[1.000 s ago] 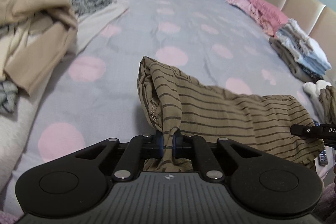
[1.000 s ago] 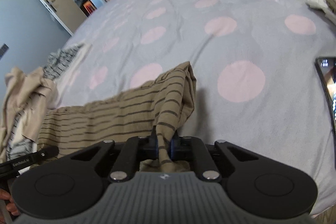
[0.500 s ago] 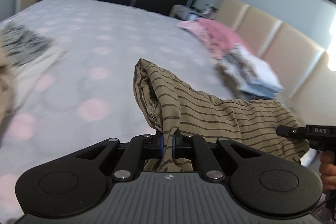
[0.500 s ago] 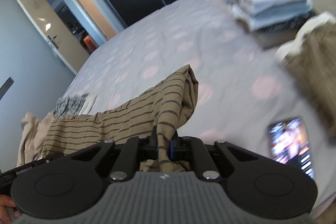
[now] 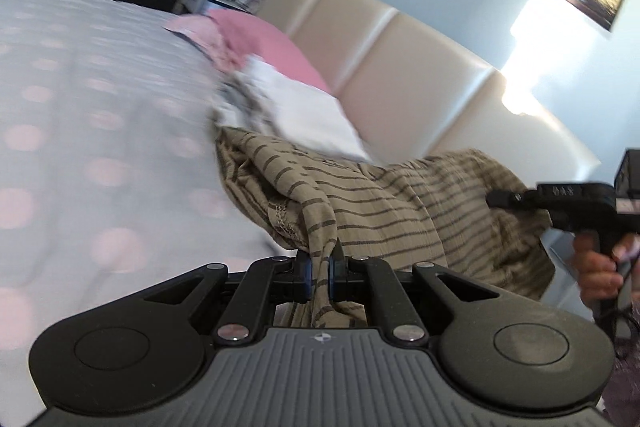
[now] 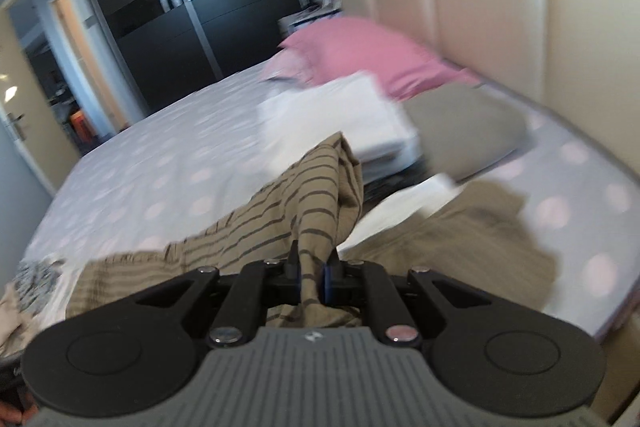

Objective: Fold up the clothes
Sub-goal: 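Lift the folded shirt with both grippers and carry it toward the clothes stack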

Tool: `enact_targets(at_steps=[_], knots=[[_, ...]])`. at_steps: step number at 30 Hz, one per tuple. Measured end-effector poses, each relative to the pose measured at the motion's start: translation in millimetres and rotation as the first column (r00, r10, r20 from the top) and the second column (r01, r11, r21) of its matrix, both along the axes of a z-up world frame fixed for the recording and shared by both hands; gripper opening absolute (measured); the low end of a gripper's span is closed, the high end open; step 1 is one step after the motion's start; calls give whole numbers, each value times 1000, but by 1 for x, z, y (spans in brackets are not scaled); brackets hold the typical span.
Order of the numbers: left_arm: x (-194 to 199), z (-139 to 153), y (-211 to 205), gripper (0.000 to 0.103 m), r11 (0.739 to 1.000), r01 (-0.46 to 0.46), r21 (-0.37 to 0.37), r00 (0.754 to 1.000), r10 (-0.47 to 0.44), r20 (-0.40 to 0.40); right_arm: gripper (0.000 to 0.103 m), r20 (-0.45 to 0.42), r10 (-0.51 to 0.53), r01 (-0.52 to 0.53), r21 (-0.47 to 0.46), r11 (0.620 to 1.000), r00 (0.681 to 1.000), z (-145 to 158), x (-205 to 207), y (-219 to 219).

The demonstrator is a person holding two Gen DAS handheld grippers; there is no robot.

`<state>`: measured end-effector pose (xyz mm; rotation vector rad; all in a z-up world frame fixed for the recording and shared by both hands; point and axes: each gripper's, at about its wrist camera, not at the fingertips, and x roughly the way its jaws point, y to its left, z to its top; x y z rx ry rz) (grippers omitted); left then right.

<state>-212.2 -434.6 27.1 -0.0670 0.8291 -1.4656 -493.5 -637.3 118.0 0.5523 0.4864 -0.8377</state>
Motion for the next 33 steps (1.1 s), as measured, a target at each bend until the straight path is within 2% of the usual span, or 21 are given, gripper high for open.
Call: enact_targets(at_steps=[7, 14, 20, 23, 30, 32, 33], knots=[[-59, -18, -72, 5, 995, 97, 22, 995, -98, 15, 10, -44, -120, 118, -27, 993, 992, -6, -38, -70], [-70, -46, -120, 5, 989, 120, 82, 992, -122, 21, 10, -67, -181, 183, 28, 983, 981, -52, -57, -132], [-65, -81, -142, 5, 979, 119, 164, 991, -127, 40, 10, -69, -199, 205, 103, 973, 978, -109, -54, -168], [-64, -95, -149, 5, 975, 131, 181, 989, -141, 45, 10, -69, -210, 218, 140, 966, 975, -134, -57, -181], [-72, -118, -160, 5, 958, 146, 247, 981, -172, 88, 10, -64, -227, 235, 211, 949, 972, -175, -64, -200], [-74, -120, -161, 6, 954, 149, 261, 978, -180, 102, 12, -60, -236, 244, 224, 944, 970, -180, -66, -201], [-75, -117, -160, 7, 953, 153, 260, 976, -186, 108, 17, -56, -248, 254, 226, 940, 967, -180, -68, -200]])
